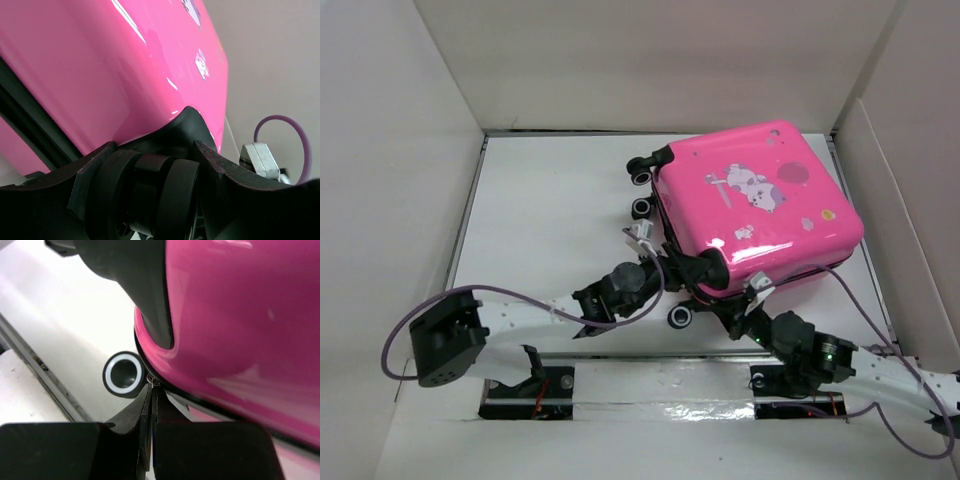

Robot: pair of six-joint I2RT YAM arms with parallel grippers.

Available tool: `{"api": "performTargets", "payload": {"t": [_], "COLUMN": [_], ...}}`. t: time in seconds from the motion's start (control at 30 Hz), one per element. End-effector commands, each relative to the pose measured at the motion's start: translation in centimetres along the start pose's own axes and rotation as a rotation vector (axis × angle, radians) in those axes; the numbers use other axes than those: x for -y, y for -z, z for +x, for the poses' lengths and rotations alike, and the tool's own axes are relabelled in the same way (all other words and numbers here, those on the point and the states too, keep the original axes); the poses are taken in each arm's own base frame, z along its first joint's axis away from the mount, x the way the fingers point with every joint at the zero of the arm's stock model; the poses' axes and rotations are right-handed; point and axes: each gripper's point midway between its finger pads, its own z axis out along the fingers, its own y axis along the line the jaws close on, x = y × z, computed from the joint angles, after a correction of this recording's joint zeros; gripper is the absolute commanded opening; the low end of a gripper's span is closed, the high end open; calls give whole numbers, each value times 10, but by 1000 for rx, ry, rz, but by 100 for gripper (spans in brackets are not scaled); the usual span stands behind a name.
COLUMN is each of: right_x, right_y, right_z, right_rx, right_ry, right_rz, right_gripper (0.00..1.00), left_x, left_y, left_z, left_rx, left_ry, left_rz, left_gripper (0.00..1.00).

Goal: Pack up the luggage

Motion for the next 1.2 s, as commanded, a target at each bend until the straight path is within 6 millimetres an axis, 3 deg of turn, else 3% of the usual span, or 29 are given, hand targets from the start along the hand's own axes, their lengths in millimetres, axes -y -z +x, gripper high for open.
{"api": "performTargets", "payload": {"t": [0.0,0.07,0.1,0.13,0.17,0.23,0.27,0.33,0.37,0.4,0.5,0.53,0.63,0.67,0.7,0.77,0.8,0.83,0.87,0.93,0.97,1.0,1.1,1.17], "right_x": [15,23,24,27,27,29,29,34,35,32,29,30,27,29,27,28,27,26,28,28,28,28,27,27], "right_y": [21,30,32,32,31,28,29,23,21,18,12,10,7,7,7,7,8,8,9,10,10,10,9,7], "right_z": [-53,-61,-59,-59,-58,-56,-60,-55,-55,-57,-63,-62,-62,-61,-61,-60,-60,-60,-61,-60,-60,-59,-58,-57], "right_rx": [177,223,216,219,206,179,169,126,119,115,130,123,120,119,118,122,120,118,122,119,119,117,113,108], "right_ry": [-138,-181,-182,-186,-183,-167,-160,-130,-112,-103,-86,-80,-69,-68,-68,-66,-65,-61,-62,-55,-50,-48,-39,-32], "right_rz": [44,57,62,73,79,102,113,159,165,159,143,148,121,124,115,109,103,93,101,96,96,95,89,81], "right_gripper": [0,0,0,0,0,0,0,0,0,0,0,0,0,0,0,0,0,0,0,0,0,0,0,0], "left_x": [42,49,53,56,61,46,40,20,5,-24,-52,-72,-102,-122,-112,-127,-119,-123,-121,-122,-137,-125,-127,-117], "left_y": [-11,-19,-21,-25,-29,-32,-26,-19,-16,-14,-6,-1,-9,-23,-32,-54,-62,-68,-80,-88,-92,-98,-103,-108], "left_z": [26,20,19,13,3,-21,-41,-97,-111,-152,-197,-225,-263,-258,-272,-272,-280,-281,-267,-262,-243,-246,-239,-236], "left_rx": [-85,-68,-66,-56,-40,17,61,167,170,237,278,325,322,252,245,156,136,102,18,-59,-161,-171,-218,-205], "left_ry": [-31,-46,-87,-117,-152,-243,-260,-260,-258,-234,-187,-173,-207,-249,-288,-371,-491,-542,-585,-680,-668,-699,-755,-769], "left_rz": [144,156,172,179,150,43,-9,-84,-127,-200,-244,-292,-361,-388,-348,-303,-263,-246,-167,-126,-122,-92,-85,-51], "left_gripper": [0,2,8,17,45,69,74,79,81,81,82,81,79,78,78,78,79,81,82,85,85,86,86,87]}}
